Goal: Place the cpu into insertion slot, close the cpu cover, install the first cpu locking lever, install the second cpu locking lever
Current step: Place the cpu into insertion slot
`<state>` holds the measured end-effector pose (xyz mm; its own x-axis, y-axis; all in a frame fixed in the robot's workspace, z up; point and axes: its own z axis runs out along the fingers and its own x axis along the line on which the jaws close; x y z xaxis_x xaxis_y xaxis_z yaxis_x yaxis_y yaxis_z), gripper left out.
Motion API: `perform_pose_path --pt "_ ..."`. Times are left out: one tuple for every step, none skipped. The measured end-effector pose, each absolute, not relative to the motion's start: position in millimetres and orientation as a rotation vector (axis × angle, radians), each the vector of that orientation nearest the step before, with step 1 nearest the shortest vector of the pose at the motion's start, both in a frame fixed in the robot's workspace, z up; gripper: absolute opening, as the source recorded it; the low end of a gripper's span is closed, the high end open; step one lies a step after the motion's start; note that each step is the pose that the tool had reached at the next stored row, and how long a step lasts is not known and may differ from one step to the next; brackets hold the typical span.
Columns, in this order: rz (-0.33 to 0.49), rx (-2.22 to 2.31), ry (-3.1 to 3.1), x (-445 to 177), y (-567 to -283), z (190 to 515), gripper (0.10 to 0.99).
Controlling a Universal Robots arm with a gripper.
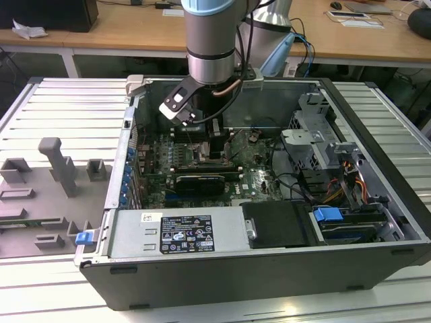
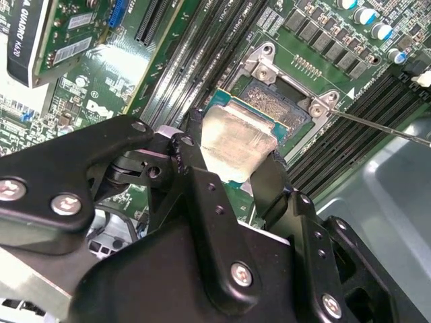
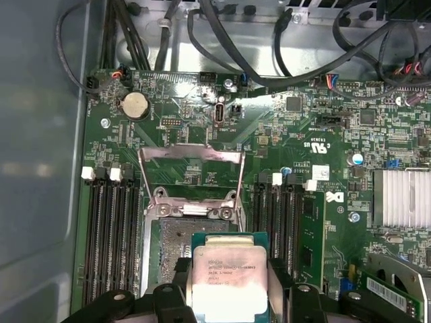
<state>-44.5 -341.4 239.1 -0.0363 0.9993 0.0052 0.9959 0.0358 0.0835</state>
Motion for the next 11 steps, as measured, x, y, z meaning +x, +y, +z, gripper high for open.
perform_pose_path --pt "0.098 2.145 2.218 -45 -341 239 0.533" --pt "0.098 2.148 2.215 -45 -341 238 0.533" --pt "0.098 2.154 2.209 -45 -340 237 0.533" --pt "0.098 2.157 2.206 -45 -340 236 0.533" --pt "0.098 2.159 2.205 -45 -339 235 0.533" --pt "0.099 2.16 2.205 -45 -339 234 0.533" --pt "0.1 2.16 2.205 -46 -338 233 0.533" --pt "0.101 2.16 2.205 -46 -337 231 0.533" --pt "0.101 2.16 2.205 -46 -336 229 0.533" --pt "0.101 2.161 2.205 -47 -334 227 0.533" --pt "0.101 2.165 2.2 -47 -330 221 0.533"
